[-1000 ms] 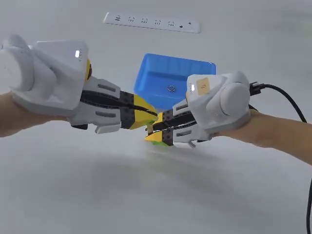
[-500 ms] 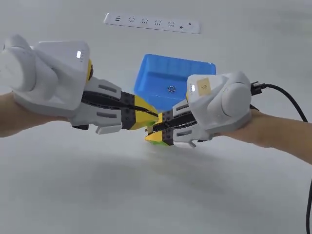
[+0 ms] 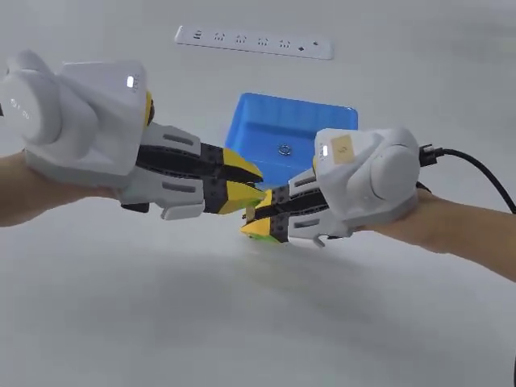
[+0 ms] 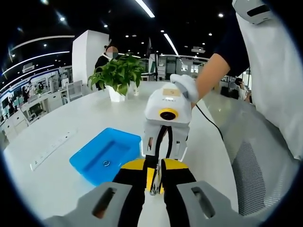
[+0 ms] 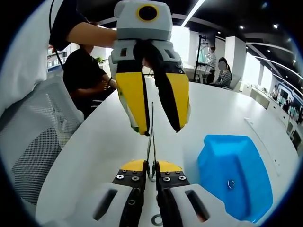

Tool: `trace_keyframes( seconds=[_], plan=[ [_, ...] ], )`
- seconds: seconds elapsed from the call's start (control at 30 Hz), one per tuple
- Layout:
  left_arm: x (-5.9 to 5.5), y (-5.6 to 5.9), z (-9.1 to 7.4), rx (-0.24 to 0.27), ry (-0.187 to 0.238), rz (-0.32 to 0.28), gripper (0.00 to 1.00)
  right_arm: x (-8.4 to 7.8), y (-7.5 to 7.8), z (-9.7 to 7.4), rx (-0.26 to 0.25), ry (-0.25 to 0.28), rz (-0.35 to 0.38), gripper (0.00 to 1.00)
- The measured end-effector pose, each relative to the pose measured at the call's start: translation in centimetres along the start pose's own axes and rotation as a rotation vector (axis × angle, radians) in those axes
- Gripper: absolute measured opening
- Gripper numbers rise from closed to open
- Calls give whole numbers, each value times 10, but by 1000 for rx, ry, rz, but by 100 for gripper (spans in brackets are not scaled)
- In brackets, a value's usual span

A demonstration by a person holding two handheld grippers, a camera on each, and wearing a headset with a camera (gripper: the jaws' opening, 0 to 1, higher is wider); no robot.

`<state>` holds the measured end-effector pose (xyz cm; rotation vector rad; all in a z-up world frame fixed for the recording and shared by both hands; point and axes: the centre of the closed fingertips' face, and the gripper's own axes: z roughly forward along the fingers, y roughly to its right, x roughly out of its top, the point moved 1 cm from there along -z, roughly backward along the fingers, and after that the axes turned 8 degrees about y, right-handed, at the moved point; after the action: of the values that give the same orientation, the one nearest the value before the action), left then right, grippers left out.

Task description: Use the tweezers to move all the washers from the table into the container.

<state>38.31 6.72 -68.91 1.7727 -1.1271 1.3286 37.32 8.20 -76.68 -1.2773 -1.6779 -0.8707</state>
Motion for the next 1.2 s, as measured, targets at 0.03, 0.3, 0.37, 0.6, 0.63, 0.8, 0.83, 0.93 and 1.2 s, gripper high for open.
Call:
trace_keyframes(
  seconds=[0.03,0.3,0.37,0.6,0.63,0.8,0.83,0.93,1.2],
  plan=[
    [-1,-1,-1,3,-7,3,17,0,0,0,0,0,1,8],
    [-7,-2,-8,31,-26,-52,27,8,4,-5,-25,18,18,8],
    [-7,-2,-10,35,-26,-58,27,11,5,-9,-35,23,13,8],
    [-7,-1,-24,68,-22,-74,28,29,14,-28,-72,54,29,8],
    [-8,-1,-26,73,-21,-77,28,33,17,-32,-87,63,33,8],
    [-7,0,-36,99,-8,-94,29,46,23,-44,-106,77,34,8],
    [-7,0,-38,104,0,-96,29,50,25,-47,-112,82,32,8],
    [-6,1,-41,114,10,-102,29,60,28,-53,-119,95,31,8],
    [-7,8,-45,106,23,-115,30,82,45,-72,-140,121,9,8]
  ],
)
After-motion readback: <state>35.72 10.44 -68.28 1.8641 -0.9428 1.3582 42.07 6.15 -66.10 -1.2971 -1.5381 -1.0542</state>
